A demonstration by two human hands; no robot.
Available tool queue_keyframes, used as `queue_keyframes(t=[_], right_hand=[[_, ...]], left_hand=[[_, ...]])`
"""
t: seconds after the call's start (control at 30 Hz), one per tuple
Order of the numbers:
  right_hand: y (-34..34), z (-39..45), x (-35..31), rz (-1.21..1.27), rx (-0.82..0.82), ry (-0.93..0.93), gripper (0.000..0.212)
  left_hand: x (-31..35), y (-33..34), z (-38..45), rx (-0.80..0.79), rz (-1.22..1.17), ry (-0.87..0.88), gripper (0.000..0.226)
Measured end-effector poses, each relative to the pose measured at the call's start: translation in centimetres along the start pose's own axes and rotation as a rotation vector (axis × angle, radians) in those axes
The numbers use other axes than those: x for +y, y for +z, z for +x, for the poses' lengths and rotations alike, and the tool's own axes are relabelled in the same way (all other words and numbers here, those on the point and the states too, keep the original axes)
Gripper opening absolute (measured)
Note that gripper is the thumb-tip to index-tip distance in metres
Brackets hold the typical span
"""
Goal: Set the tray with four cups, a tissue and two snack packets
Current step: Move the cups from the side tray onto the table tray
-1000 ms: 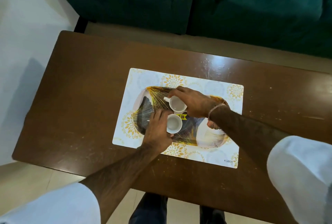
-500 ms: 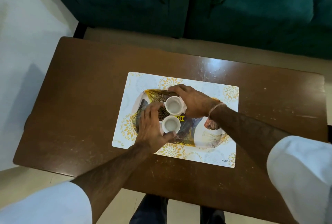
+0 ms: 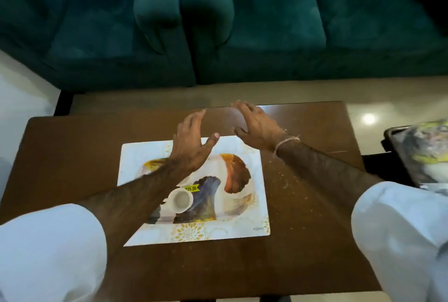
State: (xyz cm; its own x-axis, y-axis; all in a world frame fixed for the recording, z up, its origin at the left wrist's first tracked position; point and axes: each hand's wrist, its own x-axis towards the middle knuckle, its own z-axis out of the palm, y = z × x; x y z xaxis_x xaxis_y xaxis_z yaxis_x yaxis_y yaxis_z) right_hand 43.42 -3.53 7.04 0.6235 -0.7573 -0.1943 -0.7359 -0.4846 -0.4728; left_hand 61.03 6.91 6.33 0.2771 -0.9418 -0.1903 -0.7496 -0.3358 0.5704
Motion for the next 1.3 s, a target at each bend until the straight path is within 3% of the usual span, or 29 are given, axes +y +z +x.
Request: queue_keyframes(t=[0.4, 0.77, 0.93, 1.3], right_hand=[[-10.0, -10.5, 16.7, 0.039, 0.214, 0.266, 0.059], [-12.7, -22.8, 32.0, 0.087, 0.270, 0.544, 0.058], [-11.9, -28.5, 38.3, 0.084, 0.232, 0.664, 0.060], [-8.2, -36.4, 46.2, 0.064, 0.137, 0.980, 0.072]], left_hand=[[18.9, 9.6, 4.5, -0.157, 0.016, 0.230, 0.068], [33.8, 25.1, 1.1, -0.407, -0.076, 0.250, 0.062], [38.2, 31.6, -1.1, -0.537, -0.057, 0.306, 0.057], [43.0, 41.3, -3.3, -0.562, 0.309, 0.564, 0.052]])
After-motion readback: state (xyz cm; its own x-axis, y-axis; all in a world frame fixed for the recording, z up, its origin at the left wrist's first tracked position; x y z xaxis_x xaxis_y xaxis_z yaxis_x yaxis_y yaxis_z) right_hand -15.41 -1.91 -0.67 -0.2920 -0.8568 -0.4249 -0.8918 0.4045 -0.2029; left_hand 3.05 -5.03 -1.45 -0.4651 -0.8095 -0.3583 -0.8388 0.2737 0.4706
